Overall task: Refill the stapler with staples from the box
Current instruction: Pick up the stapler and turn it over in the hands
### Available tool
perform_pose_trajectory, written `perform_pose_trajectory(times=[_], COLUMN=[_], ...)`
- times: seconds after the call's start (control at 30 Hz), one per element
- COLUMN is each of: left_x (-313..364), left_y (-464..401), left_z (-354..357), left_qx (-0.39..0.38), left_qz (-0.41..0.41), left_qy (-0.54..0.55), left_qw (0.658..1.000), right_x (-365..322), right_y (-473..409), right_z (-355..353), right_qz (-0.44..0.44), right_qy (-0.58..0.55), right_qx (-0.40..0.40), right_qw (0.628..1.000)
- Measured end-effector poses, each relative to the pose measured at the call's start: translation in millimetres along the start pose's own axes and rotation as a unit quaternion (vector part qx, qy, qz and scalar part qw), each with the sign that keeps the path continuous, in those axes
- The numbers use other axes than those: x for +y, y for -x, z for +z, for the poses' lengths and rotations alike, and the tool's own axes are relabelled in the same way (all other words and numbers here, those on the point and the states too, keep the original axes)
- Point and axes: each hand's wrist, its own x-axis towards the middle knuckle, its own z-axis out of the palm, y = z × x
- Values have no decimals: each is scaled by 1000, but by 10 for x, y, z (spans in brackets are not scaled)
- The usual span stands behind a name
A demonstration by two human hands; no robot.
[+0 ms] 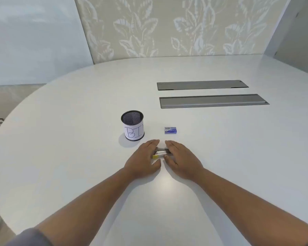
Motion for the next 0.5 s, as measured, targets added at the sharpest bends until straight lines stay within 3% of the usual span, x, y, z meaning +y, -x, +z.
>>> perform_pose_trajectory(times=[0.23,0.5], left_x=[-14,-67], left_y=[-29,-110], left_z=[-18,-42], left_qx=[8,5], left_qz=[-7,-33], left_qy=[21,102], left_qw=[1000,994], right_x=[27,-20], right_y=[-26,-191], right_z=[15,15], right_qz=[-4,61], right_qy=[-24,-112], right_qx=[20,25], right_qw=[1000,992])
